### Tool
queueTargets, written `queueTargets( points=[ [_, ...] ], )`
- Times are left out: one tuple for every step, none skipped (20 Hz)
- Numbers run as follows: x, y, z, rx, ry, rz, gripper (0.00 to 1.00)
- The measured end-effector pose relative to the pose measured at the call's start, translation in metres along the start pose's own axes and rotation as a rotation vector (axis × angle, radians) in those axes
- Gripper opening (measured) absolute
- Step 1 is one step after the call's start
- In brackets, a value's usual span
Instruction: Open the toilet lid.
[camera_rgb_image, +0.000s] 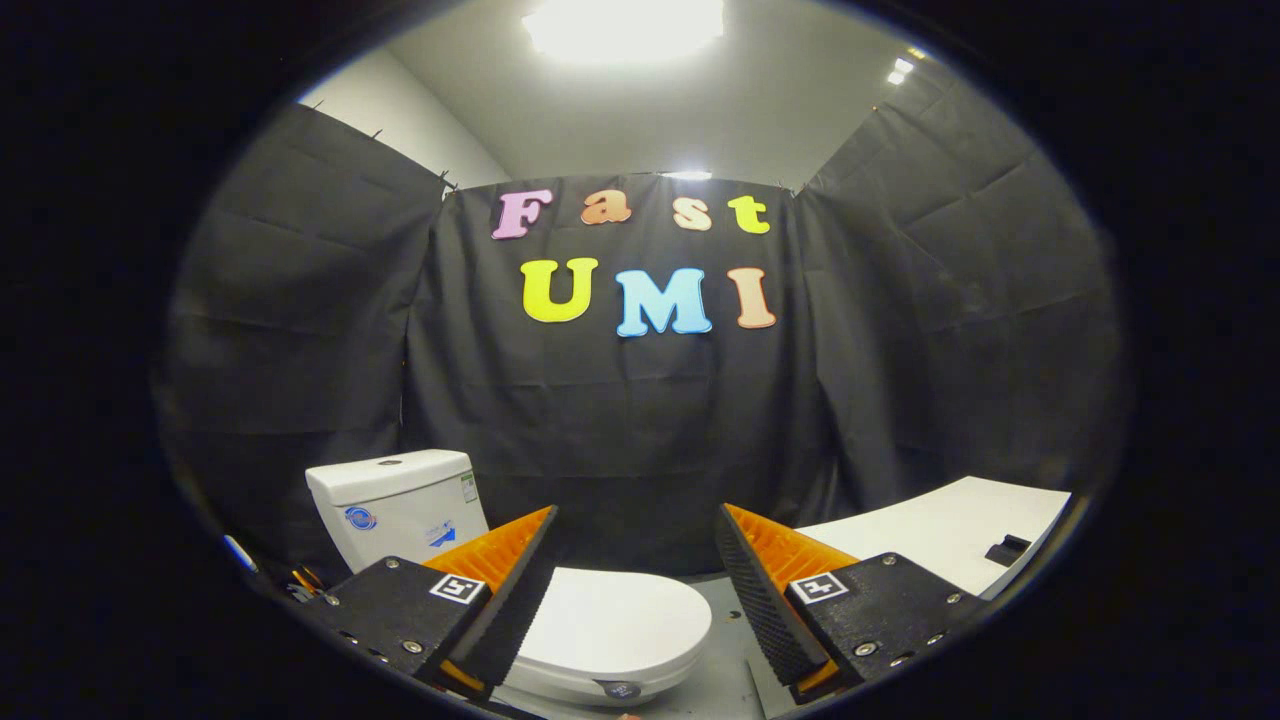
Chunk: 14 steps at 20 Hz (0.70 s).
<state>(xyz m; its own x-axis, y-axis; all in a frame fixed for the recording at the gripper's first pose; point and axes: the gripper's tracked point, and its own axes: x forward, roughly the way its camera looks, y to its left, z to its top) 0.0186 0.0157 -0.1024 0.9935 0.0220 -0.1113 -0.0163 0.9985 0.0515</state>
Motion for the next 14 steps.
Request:
queueTargets(
  points=[
    [0.003,0.001,-0.011,0.004,0.017,0.000,0.95],
    [0.005,0.003,-0.021,0.013,0.029,0.001,0.95],
    [0.006,0.006,-0.032,0.030,0.039,0.001,0.95],
    [0.008,0.009,-0.045,0.056,0.053,0.002,0.95],
    [0.010,0.014,-0.060,0.087,0.072,0.007,0.95],
    [0.011,0.021,-0.077,0.110,0.100,0.015,0.95],
    [0.012,0.025,-0.093,0.114,0.135,0.020,0.94],
    [0.012,0.027,-0.110,0.107,0.168,0.022,0.95],
    [0.013,0.031,-0.120,0.102,0.188,0.026,0.95],
    [0.014,0.034,-0.129,0.105,0.209,0.032,0.95],
    [0.016,0.040,-0.142,0.115,0.233,0.042,0.95],
    [0.017,0.046,-0.156,0.135,0.269,0.051,0.95],
    [0.018,0.051,-0.169,0.160,0.297,0.060,0.95],
    [0.018,0.057,-0.181,0.197,0.330,0.070,0.95]
  ],
)
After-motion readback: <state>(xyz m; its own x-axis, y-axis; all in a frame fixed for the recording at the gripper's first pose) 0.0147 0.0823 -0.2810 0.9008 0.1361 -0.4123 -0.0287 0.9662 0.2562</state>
